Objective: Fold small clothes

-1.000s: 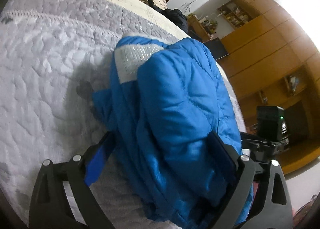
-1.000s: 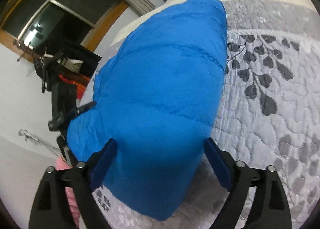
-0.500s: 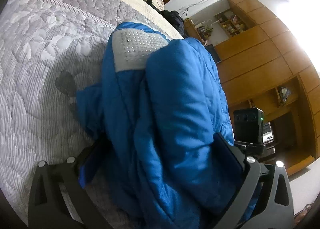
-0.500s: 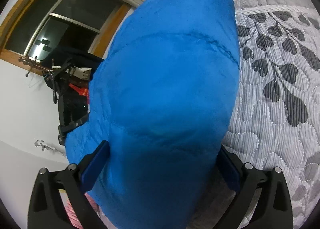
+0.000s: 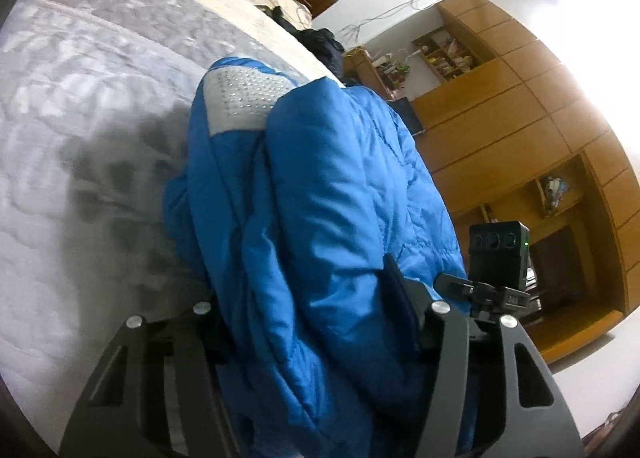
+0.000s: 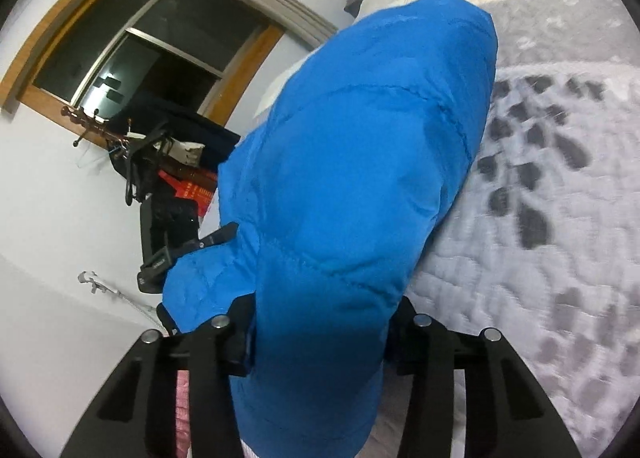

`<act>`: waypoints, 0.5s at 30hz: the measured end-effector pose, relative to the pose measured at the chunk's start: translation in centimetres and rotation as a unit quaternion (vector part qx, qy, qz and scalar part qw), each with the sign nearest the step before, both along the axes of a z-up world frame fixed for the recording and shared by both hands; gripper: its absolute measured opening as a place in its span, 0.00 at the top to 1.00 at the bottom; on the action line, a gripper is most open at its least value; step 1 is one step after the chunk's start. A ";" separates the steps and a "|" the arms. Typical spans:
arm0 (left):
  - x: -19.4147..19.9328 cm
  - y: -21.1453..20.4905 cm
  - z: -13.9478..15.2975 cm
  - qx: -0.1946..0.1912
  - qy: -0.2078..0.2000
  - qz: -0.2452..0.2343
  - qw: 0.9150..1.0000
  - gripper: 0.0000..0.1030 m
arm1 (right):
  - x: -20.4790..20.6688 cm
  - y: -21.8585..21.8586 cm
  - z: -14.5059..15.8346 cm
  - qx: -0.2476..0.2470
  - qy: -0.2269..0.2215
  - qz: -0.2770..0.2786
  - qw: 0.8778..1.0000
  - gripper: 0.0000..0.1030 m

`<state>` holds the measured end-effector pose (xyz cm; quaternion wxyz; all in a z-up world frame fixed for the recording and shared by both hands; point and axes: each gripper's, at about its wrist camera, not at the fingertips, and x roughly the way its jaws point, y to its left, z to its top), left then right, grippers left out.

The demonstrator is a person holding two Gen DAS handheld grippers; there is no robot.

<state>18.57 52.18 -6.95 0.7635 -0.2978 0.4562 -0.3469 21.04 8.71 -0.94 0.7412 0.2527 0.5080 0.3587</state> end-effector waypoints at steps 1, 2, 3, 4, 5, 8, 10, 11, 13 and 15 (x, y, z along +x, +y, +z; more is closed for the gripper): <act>0.0 -1.3 0.3 -0.006 -0.001 -0.007 1.000 0.45 | -0.2 -0.8 0.4 -0.002 -0.003 -0.004 1.000 0.55; 0.1 -2.1 0.5 -0.009 -0.001 -0.012 1.000 0.45 | -0.5 -2.0 1.0 -0.006 -0.008 -0.007 1.000 0.55; 0.0 -2.9 0.6 -0.012 -0.002 -0.017 1.000 0.45 | -0.9 -2.9 1.6 -0.010 -0.013 -0.010 1.000 0.55; 0.1 -4.1 0.9 -0.015 -0.004 -0.024 1.000 0.45 | -1.2 -3.8 2.0 -0.014 -0.016 -0.014 1.000 0.55; -0.1 -5.3 1.1 -0.017 -0.007 -0.032 0.999 0.45 | -1.8 -5.1 2.7 -0.020 -0.021 -0.019 0.999 0.55; -0.4 -8.9 1.6 -0.022 -0.009 -0.049 0.999 0.45 | -3.0 -8.4 4.0 -0.037 -0.028 -0.032 0.998 0.55; -0.6 -11.3 1.9 -0.021 -0.011 -0.057 0.998 0.45 | -3.5 -10.0 4.7 -0.046 -0.028 -0.037 0.998 0.55; -0.8 -12.4 1.9 -0.019 -0.014 -0.061 0.998 0.45 | -3.8 -11.4 4.9 -0.053 -0.028 -0.041 0.997 0.55; -0.8 -14.6 1.8 -0.016 -0.011 -0.069 0.997 0.45 | -4.1 -12.8 5.1 -0.058 -0.029 -0.046 0.997 0.55; -0.8 -15.9 1.4 -0.011 -0.005 -0.074 0.997 0.45 | -4.1 -14.4 4.6 -0.060 -0.027 -0.051 0.997 0.55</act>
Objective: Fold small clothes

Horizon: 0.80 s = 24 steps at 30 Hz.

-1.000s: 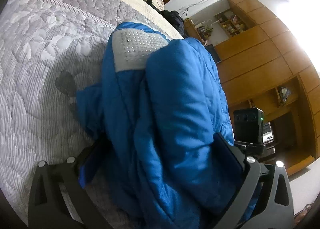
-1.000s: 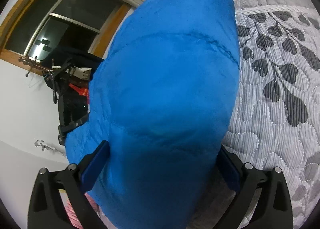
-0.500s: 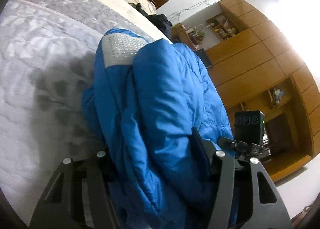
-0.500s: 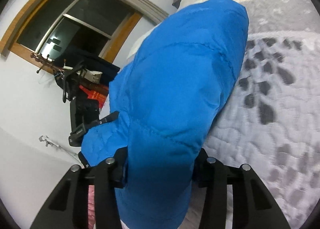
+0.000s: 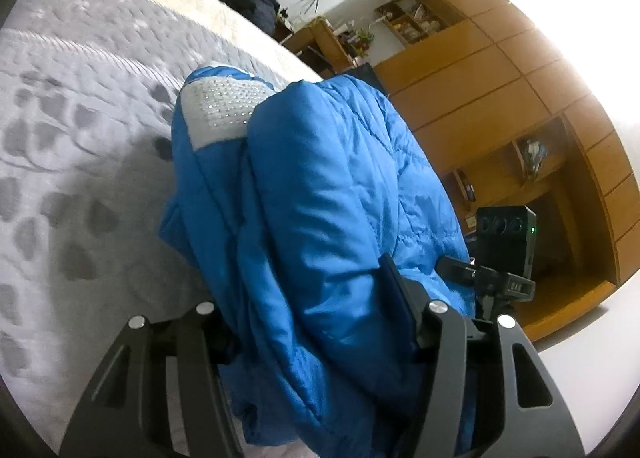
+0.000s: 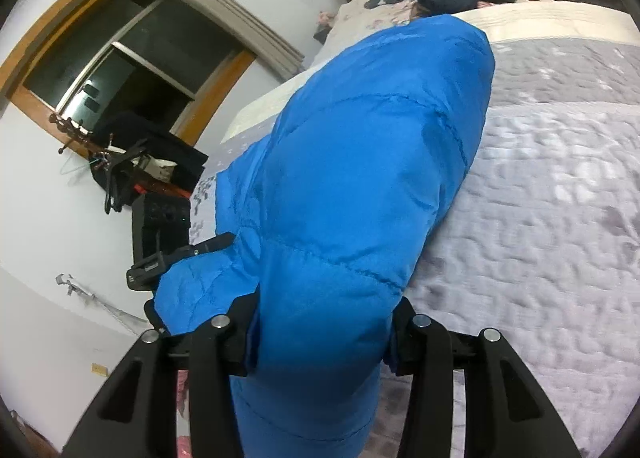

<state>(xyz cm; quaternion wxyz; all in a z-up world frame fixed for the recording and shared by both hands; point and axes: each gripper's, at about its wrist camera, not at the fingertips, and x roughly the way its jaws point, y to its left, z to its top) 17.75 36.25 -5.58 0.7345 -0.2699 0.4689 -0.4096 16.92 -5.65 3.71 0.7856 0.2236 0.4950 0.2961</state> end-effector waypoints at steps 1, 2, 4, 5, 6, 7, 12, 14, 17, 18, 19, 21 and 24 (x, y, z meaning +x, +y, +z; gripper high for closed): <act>0.0 -0.9 -0.3 0.006 0.001 -0.003 1.000 0.45 | 0.1 -0.5 -0.4 0.000 0.002 -0.001 1.000 0.55; 0.0 -1.5 -0.6 0.011 0.001 -0.004 1.000 0.45 | 0.2 -1.4 -1.0 0.002 0.008 -0.003 1.000 0.55; 0.0 -2.1 -1.0 0.019 -0.004 -0.004 1.000 0.45 | 0.4 -2.5 -2.5 0.015 0.020 -0.007 1.000 0.53; 0.0 -2.3 -1.2 0.022 -0.008 -0.004 1.000 0.45 | 0.6 -3.0 -3.5 0.025 0.027 -0.010 0.999 0.53; 0.0 -2.3 -1.5 0.023 -0.010 -0.005 1.000 0.45 | 0.7 -3.3 -4.2 0.031 0.032 -0.012 0.999 0.52; -0.1 -2.4 -1.8 0.027 -0.015 -0.008 0.999 0.44 | 0.7 -3.9 -4.9 0.036 0.037 -0.014 0.999 0.50; -0.5 -2.5 -3.1 0.036 -0.031 -0.007 0.999 0.31 | 0.3 -4.6 -7.0 0.039 0.034 -0.016 0.999 0.44; -0.3 -1.6 -3.7 0.034 -0.036 -0.003 0.999 0.27 | 0.1 -4.3 -7.3 0.028 0.030 -0.021 0.999 0.39; -0.8 -1.3 -4.2 0.032 -0.049 0.005 0.998 0.24 | -0.5 -3.9 -7.3 0.011 0.025 -0.027 0.999 0.31; -1.1 -1.2 -4.2 0.034 -0.051 0.008 0.998 0.24 | -0.8 -3.8 -7.2 0.005 0.023 -0.029 0.999 0.29; -1.3 -1.0 -4.1 0.039 -0.051 0.012 0.998 0.22 | -1.0 -3.7 -7.1 0.000 0.021 -0.031 0.999 0.27; -1.8 -0.7 -3.5 0.051 -0.052 0.024 0.997 0.22 | -1.6 -3.6 -6.4 -0.013 0.020 -0.041 0.999 0.26; -3.3 0.8 -1.6 0.074 -0.070 0.050 0.994 0.23 | -2.4 -4.0 -4.9 -0.035 0.009 -0.059 0.998 0.26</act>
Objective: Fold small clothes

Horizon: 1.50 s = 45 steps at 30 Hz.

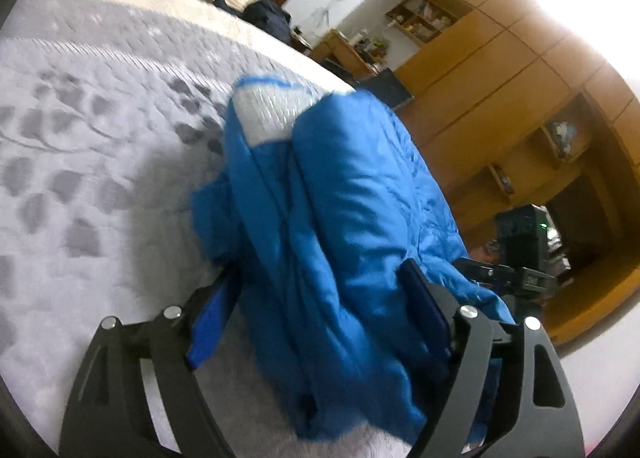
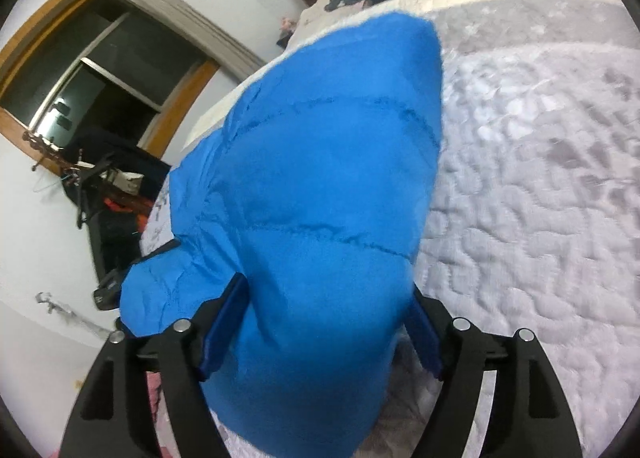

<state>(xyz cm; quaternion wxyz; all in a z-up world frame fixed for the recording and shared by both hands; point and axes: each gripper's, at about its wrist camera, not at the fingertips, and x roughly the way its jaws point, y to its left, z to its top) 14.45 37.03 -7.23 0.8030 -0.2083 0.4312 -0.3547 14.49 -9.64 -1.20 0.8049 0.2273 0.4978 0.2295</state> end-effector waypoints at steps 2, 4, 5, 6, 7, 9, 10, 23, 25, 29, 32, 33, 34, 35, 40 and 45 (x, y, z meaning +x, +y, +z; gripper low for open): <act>-1.1 1.1 1.5 0.008 -0.018 0.012 1.000 0.23 | -1.1 -0.3 1.0 -0.004 -0.009 -0.009 1.000 0.26; -2.2 2.0 3.2 0.008 -0.034 0.022 0.999 0.23 | -2.3 -0.8 2.2 0.000 -0.021 -0.015 1.000 0.26; -2.7 2.3 4.0 0.001 -0.039 0.022 0.999 0.23 | -2.8 -0.9 2.6 0.002 -0.027 -0.016 1.000 0.26; -3.3 2.5 4.7 -0.002 -0.041 0.023 0.999 0.23 | -3.2 -1.0 3.1 0.003 -0.032 -0.015 0.999 0.26; -3.8 2.4 5.6 -0.004 -0.043 0.021 0.999 0.22 | -3.6 -0.9 3.4 0.001 -0.034 -0.015 0.999 0.26; -4.8 1.5 6.9 -0.008 -0.042 0.008 0.999 0.21 | -4.6 -0.8 3.9 -0.006 -0.038 -0.012 0.999 0.26; -5.2 0.8 7.1 -0.005 -0.039 0.001 0.999 0.21 | -4.9 -0.4 4.2 -0.009 -0.040 -0.011 0.999 0.26; -6.3 -4.6 5.0 0.067 0.012 -0.047 0.997 0.67 | -7.4 2.4 4.6 -0.047 -0.048 0.005 0.998 0.26; -6.2 -4.2 4.5 0.058 0.025 -0.049 0.997 0.73 | -7.3 2.7 4.4 -0.045 -0.046 0.008 0.998 0.26; -6.6 -3.3 3.7 0.046 0.034 -0.050 0.997 0.77 | -7.0 3.2 3.7 -0.050 -0.038 0.011 0.998 0.26; -6.6 -2.8 2.6 0.035 0.042 -0.053 0.997 0.76 | -6.8 3.3 3.1 -0.069 -0.038 0.005 0.997 0.26; -6.6 -2.6 2.2 0.032 0.045 -0.054 0.997 0.76 | -6.8 3.3 2.9 -0.071 -0.037 0.004 0.997 0.26; -6.5 -2.3 1.5 0.026 0.049 -0.055 0.997 0.76 | -6.8 3.3 2.6 -0.073 -0.035 0.002 0.997 0.26; -6.5 -2.1 1.1 0.021 0.051 -0.055 0.997 0.75 | -6.8 3.2 2.3 -0.076 -0.033 0.000 0.997 0.26; -6.9 -1.4 -0.1 0.003 0.052 -0.054 0.997 0.74 | -6.5 2.9 0.7 -0.075 -0.016 -0.008 0.997 0.25; -7.2 -1.6 -0.6 0.005 0.048 -0.053 0.997 0.73 | -6.6 2.5 -0.5 -0.065 -0.011 -0.015 0.998 0.24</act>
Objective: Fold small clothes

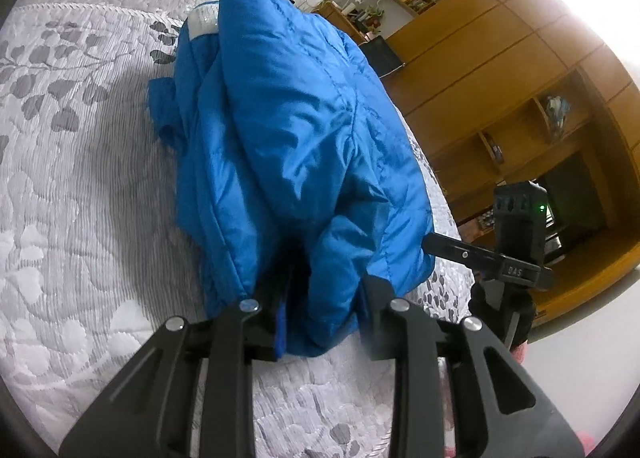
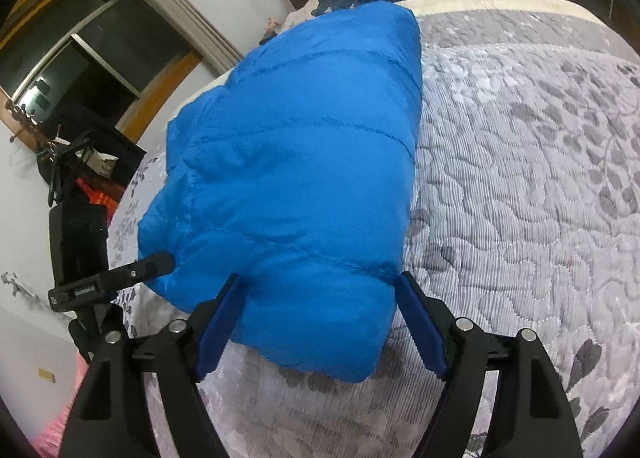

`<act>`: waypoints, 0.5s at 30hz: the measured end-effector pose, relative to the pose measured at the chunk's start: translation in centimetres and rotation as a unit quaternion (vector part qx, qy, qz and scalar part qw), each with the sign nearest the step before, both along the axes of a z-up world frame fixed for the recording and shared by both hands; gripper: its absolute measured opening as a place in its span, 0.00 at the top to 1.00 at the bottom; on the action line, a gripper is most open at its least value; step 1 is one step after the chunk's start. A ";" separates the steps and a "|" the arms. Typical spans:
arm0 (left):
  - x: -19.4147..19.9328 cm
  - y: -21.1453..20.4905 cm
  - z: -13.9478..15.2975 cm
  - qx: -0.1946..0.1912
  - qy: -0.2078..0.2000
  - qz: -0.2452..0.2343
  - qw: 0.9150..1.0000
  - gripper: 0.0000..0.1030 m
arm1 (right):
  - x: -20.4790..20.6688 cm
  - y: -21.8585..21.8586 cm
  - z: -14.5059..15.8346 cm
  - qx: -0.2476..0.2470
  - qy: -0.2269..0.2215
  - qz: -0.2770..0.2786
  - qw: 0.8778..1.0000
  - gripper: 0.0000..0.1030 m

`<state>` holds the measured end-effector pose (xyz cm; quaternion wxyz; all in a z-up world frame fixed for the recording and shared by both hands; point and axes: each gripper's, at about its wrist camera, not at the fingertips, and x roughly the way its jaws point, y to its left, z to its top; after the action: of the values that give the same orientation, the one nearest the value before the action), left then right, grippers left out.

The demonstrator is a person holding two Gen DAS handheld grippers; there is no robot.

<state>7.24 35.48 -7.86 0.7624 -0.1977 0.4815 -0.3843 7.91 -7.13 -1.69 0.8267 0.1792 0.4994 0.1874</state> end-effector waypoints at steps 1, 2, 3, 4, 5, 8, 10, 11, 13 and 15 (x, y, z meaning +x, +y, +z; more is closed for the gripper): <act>-0.1 0.0 -0.2 -0.001 0.002 0.002 1.000 0.73 | 0.0 0.0 -0.3 0.001 0.002 -0.002 1.000 0.24; -0.1 0.0 -0.3 -0.002 0.005 0.004 1.000 0.73 | 0.1 -0.1 -0.7 0.007 0.008 -0.003 1.000 0.24; -0.2 0.0 -0.4 -0.002 0.005 0.005 1.000 0.73 | 0.1 -0.1 -1.0 0.013 0.012 -0.005 1.000 0.23; -0.2 0.0 -0.3 -0.002 0.005 0.007 1.000 0.72 | 0.1 -0.2 -1.1 0.019 0.014 -0.006 1.000 0.23; -0.3 0.0 -0.2 -0.002 0.005 0.008 1.000 0.72 | 0.0 -0.3 -1.2 0.023 0.015 -0.008 1.000 0.23; -0.7 -0.1 0.5 0.000 0.006 0.015 1.000 0.67 | -0.6 -0.4 -0.4 0.018 0.008 -0.014 1.000 0.23; -1.4 -0.1 1.3 0.006 -0.005 0.018 1.000 0.55 | -1.3 -0.3 0.4 -0.007 -0.005 -0.016 1.000 0.18; -1.8 -0.1 1.7 0.010 -0.013 0.020 1.000 0.51 | -1.9 -0.1 1.0 -0.028 -0.015 -0.021 0.999 0.15; -2.7 -0.4 2.8 0.023 -0.030 0.030 0.999 0.42 | -2.9 0.1 1.8 -0.053 -0.028 -0.031 0.998 0.06; -3.5 -0.6 3.5 0.036 -0.044 0.034 0.998 0.39 | -4.0 0.3 2.7 -0.072 -0.038 -0.038 0.996 0.05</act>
<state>3.74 34.90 -4.40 0.8022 -0.1693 0.4540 -0.3488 3.93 -6.83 1.00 0.8624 0.1306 0.4725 0.1262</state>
